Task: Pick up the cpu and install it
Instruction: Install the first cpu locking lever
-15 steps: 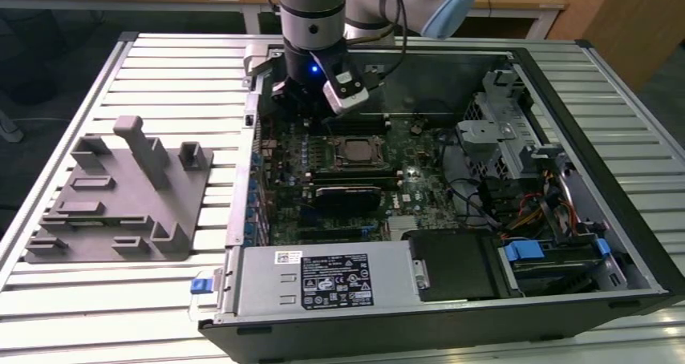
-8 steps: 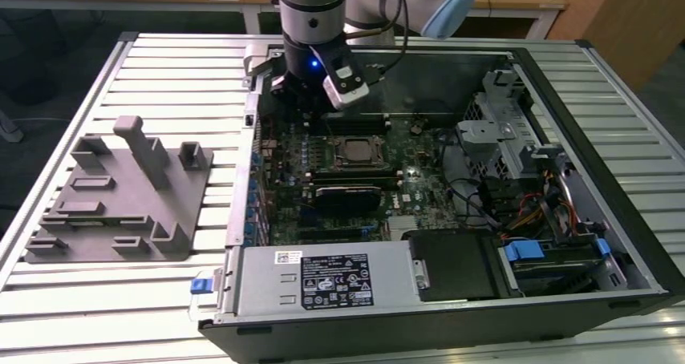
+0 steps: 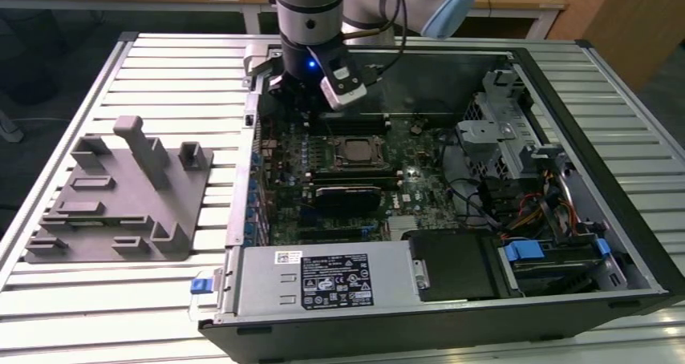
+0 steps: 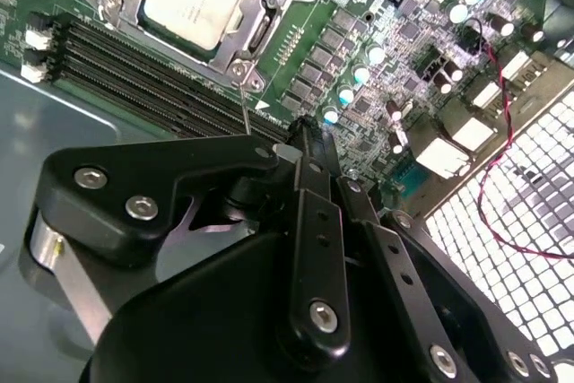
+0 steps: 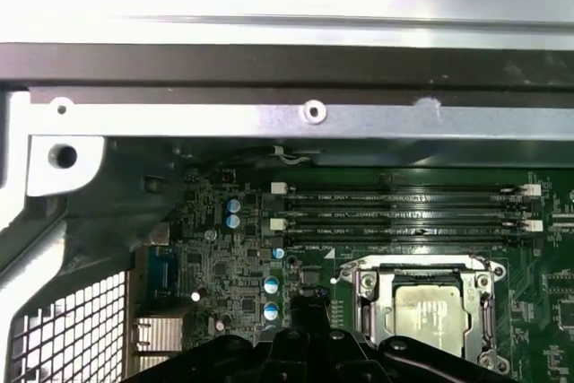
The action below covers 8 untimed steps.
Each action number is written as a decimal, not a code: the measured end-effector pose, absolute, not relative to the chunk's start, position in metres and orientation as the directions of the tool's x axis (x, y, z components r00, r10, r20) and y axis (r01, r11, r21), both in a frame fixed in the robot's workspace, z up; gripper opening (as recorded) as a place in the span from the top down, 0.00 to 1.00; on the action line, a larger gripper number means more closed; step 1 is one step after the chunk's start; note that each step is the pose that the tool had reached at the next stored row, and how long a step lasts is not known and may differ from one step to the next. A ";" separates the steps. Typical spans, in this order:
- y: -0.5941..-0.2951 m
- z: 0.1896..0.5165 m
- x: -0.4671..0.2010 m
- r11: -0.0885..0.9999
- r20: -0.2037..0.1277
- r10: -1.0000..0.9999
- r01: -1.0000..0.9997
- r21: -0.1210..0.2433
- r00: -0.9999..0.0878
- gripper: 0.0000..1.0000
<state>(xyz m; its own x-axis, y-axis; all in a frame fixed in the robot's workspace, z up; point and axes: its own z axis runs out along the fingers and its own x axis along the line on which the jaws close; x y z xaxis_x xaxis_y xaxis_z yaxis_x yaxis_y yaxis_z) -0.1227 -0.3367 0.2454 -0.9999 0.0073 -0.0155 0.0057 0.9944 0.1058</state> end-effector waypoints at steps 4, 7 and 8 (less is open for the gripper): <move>-0.337 0.245 -0.124 0.992 -0.015 0.007 0.005 0.124 -1.000 0.89; -0.337 0.246 -0.124 0.991 -0.015 0.007 0.005 0.137 -1.000 0.89; -0.337 0.246 -0.124 0.990 -0.015 0.007 0.005 0.140 -1.000 0.89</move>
<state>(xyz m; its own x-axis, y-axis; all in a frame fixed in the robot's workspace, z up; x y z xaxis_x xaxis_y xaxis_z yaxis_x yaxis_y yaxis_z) -0.1243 -0.3368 0.2461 -0.9999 0.0069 -0.0152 0.0047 0.9901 0.1404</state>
